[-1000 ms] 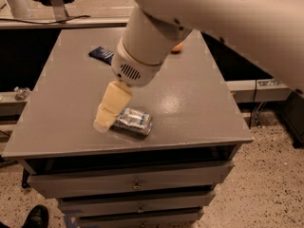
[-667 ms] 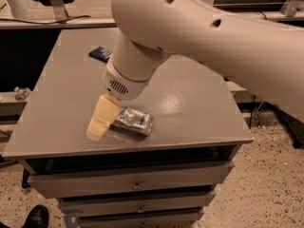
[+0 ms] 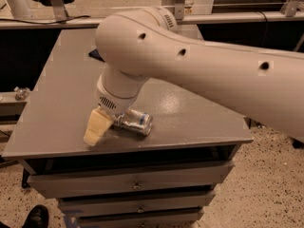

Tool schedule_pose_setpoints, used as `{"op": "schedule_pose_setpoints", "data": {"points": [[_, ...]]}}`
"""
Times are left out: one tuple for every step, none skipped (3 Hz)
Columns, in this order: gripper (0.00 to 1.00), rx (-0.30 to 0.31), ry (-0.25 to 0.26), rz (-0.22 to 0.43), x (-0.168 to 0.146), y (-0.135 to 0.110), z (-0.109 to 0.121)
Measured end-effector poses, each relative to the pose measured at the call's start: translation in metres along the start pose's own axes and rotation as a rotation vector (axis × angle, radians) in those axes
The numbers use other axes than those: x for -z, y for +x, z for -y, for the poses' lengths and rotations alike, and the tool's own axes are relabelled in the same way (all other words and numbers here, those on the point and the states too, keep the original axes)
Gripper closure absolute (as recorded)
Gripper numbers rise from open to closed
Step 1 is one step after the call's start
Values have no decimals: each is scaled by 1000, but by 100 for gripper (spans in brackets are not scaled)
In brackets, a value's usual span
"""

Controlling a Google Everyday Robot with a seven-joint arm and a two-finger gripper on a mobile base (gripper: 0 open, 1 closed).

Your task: Pick redbull can

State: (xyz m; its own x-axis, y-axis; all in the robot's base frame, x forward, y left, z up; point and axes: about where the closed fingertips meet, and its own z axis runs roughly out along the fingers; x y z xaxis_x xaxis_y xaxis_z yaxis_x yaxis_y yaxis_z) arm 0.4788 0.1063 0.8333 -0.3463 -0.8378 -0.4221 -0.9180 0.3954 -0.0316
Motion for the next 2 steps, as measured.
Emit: {"op": "schedule_pose_setpoints", "data": {"points": [[39, -26, 7, -11, -12, 1, 2], [64, -50, 23, -12, -7, -2, 9]]}}
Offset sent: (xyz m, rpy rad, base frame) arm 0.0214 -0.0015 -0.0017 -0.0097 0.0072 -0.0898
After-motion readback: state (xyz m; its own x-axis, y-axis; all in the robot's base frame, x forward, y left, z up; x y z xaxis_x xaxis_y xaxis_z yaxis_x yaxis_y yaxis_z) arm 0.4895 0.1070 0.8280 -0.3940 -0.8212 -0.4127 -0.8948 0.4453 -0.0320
